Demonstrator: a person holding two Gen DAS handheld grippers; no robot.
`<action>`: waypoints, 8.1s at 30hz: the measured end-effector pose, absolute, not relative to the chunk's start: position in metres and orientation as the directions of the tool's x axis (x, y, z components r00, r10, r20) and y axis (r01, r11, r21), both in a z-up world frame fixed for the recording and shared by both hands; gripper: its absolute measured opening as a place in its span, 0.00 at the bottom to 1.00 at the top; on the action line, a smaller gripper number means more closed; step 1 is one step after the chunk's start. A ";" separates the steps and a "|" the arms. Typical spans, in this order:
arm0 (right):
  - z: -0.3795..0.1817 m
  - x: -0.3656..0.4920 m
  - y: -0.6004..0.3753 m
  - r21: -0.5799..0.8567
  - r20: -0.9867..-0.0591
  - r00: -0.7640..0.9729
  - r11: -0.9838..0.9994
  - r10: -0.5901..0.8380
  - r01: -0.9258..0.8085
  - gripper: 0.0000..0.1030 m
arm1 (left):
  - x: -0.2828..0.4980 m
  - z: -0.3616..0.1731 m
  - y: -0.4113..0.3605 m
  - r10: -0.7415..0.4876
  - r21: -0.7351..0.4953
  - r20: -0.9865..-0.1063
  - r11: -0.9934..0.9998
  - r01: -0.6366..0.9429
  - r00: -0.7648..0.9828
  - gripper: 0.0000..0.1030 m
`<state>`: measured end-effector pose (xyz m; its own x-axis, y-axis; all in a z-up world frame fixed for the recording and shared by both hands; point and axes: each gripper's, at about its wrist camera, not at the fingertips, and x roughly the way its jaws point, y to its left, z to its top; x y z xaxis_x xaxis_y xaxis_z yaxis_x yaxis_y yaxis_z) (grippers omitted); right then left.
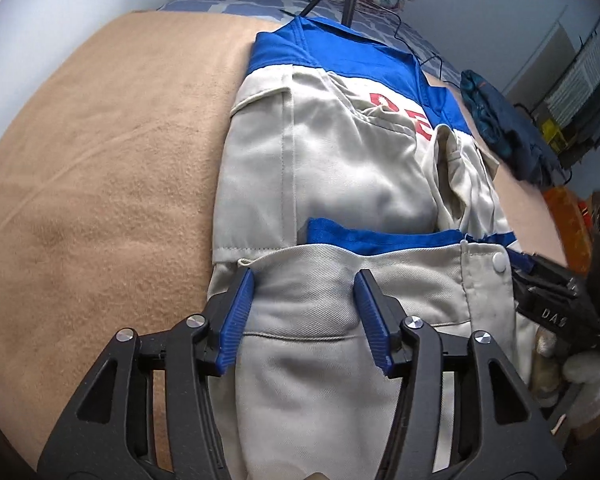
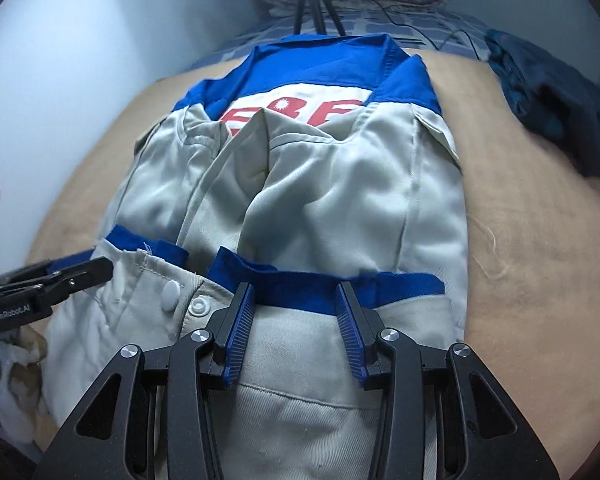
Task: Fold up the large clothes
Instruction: 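Pull both tools back from the folded jacket, then grasp the blue collar edge with both tools, then lift the collar with both tools and fold it over onto the hem, then press the folded bundle flat with both tools and release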
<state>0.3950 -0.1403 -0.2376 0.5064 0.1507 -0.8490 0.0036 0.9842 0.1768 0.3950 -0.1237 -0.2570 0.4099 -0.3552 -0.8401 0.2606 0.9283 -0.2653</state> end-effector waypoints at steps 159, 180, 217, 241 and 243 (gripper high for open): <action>-0.179 0.222 -0.214 0.408 -0.686 0.659 0.913 0.307 0.000 0.18 | 0.288 -0.196 0.001 -0.623 -0.593 -0.613 0.769 0.238 0.485 0.63; -0.190 0.259 -0.228 0.662 -0.620 0.607 0.746 0.497 0.065 0.04 | 0.321 -0.220 -0.025 -0.685 -0.732 -0.600 0.679 0.062 0.414 0.00; -0.223 0.395 -0.177 0.221 -0.846 0.484 0.973 0.224 -0.063 0.00 | 0.402 -0.228 -0.112 -0.363 -0.233 -0.809 0.920 0.314 0.463 0.17; -0.214 0.261 -0.191 0.320 -0.821 0.491 0.947 0.291 -0.026 0.03 | 0.312 -0.235 -0.055 -0.438 -0.326 -0.793 0.892 0.312 0.424 0.20; -0.199 0.253 -0.195 0.342 -0.790 0.529 0.939 0.309 -0.038 0.07 | 0.309 -0.228 -0.041 -0.468 -0.378 -0.773 0.882 0.281 0.430 0.35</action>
